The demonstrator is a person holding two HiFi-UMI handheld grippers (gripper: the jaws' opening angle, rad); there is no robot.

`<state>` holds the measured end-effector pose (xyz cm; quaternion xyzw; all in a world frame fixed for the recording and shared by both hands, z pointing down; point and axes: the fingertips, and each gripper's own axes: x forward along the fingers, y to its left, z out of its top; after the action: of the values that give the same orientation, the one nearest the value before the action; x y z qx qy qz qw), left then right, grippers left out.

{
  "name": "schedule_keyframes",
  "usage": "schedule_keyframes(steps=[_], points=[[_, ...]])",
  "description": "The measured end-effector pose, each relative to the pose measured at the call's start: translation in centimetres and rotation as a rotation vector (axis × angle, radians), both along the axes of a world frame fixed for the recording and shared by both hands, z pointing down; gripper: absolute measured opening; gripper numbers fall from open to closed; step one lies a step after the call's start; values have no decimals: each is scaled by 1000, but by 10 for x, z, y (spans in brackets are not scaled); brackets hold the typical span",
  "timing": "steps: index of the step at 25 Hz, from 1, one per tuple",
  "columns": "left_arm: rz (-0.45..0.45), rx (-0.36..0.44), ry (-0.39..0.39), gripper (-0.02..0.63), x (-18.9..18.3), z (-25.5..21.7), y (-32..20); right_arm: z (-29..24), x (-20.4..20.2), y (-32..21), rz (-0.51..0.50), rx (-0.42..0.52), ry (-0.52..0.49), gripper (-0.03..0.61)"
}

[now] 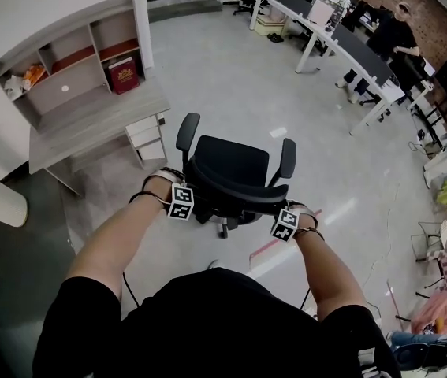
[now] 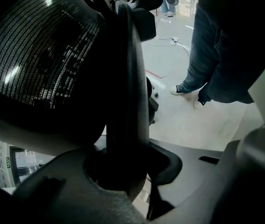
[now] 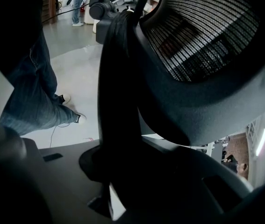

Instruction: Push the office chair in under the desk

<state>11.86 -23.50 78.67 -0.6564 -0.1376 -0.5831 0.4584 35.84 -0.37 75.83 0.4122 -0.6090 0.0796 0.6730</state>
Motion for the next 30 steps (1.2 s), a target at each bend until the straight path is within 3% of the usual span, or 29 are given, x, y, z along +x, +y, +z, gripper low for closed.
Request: schedule_keyframes(steps=[14,30], points=[[52,-25,20,79,-64,0,52,2,-69,56,31,-16,-3,101],[26,-30,20,78,-120,1,78,3,-121,78,31,-19,0,107]])
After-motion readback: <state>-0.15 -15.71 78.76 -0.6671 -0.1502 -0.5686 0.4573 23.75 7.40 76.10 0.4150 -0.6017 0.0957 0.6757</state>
